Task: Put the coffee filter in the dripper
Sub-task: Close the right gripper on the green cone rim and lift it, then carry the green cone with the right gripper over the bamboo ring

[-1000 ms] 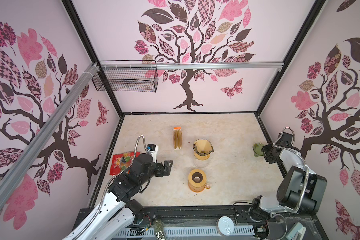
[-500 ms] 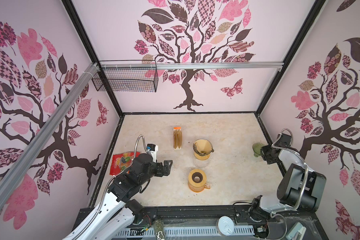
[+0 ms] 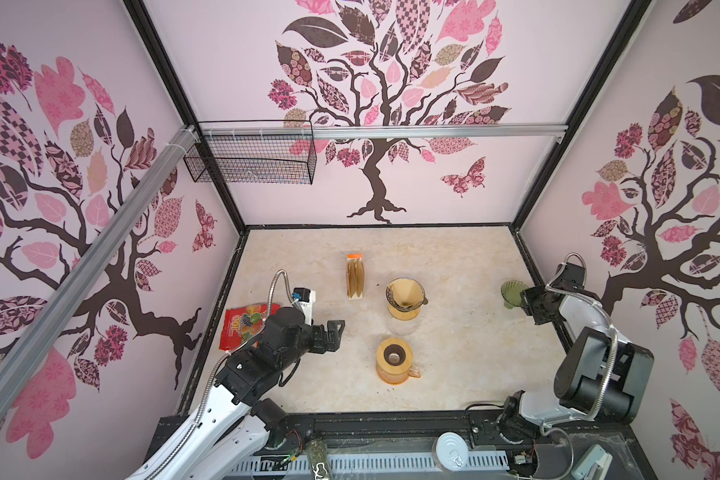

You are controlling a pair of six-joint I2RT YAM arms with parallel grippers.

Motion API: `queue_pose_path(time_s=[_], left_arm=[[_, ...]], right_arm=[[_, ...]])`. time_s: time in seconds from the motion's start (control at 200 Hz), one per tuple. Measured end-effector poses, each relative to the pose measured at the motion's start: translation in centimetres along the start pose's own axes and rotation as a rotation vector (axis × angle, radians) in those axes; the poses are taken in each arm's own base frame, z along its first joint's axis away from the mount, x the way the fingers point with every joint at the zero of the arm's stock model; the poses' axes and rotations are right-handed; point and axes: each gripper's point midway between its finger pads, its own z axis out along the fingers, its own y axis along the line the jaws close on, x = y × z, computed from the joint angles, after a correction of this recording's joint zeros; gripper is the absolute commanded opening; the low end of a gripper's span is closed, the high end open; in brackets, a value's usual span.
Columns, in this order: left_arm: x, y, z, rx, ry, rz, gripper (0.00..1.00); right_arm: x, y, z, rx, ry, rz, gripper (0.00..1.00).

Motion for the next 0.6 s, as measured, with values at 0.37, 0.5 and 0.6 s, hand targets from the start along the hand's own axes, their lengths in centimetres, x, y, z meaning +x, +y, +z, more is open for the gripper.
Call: queue_pose_path(time_s=[0.37,0.5,0.6], left_arm=[[0.5,-0.8,0.8,0.038,0.04,-0.005,0.98],[0.9,-1.1,1.1,0.053,0.065,-0.005,0.98],[1.2,-1.3,1.4,0.063,0.086,-0.005,0.98]], right_arm=[[1.2,6.8,-7.5,-0.221,-0.024,-0.132,0.0],[2.9,8.2,-9.2,-0.249,0.011,-0.179,0.0],[3.8,9.4,-11.1,-0.278,0.023,-0.222,0.0]])
